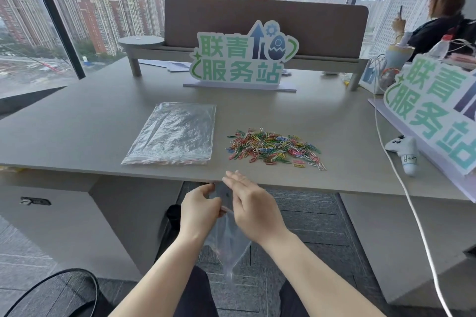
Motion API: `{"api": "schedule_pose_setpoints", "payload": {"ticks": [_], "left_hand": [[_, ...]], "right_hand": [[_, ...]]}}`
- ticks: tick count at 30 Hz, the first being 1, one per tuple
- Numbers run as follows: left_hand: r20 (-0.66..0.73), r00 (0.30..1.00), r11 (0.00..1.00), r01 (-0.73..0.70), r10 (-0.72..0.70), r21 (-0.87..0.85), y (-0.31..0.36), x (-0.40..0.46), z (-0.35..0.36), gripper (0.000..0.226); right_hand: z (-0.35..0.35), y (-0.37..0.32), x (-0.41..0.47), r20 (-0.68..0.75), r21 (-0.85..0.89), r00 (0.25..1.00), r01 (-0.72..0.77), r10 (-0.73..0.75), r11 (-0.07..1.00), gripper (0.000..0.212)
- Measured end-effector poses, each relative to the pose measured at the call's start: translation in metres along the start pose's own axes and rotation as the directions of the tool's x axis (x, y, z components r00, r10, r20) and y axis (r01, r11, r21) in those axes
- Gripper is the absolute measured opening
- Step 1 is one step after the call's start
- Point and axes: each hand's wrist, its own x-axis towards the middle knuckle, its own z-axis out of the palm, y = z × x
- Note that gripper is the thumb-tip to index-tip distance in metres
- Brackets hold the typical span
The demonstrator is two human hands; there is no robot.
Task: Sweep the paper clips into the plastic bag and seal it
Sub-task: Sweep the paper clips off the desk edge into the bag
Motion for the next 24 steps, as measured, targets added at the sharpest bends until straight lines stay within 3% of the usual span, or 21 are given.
{"api": "schedule_pose_setpoints", "payload": {"ticks": [5, 9, 12, 16, 24], "left_hand": [[-0.007, 1.000, 1.000, 0.004, -0.004, 0.001, 0.002, -0.002, 0.000, 0.059], [-0.007, 1.000, 1.000, 0.002, -0.002, -0.006, 0.003, -0.003, 0.000, 0.059], [-0.010, 1.000, 1.000, 0.004, -0.004, -0.007, 0.004, -0.004, 0.001, 0.059], [0.002, 1.000, 1.000, 0.011, -0.011, -0.003, 0.004, -0.004, 0.003, 0.059], [0.002, 1.000, 1.000, 0.017, -0.017, 0.002, 0.008, -0.004, 0.004, 0.059]], "right_hand": [[-0.008, 0.019, 0.019, 0.073, -0.035, 0.993, -0.087, 0.089, 0.996, 0.055], [0.000, 0.020, 0.015, 0.131, -0.108, 0.991, 0.015, 0.000, 0.994, 0.052], [0.000, 0.018, 0.010, 0.074, -0.042, 0.997, 0.013, -0.010, 0.999, 0.050], [-0.010, 0.024, 0.026, 0.004, -0.022, 0.997, -0.077, 0.078, 0.997, 0.049], [-0.010, 0.042, 0.077, 0.209, -0.237, 0.940, -0.219, 0.270, 0.946, 0.064]]}}
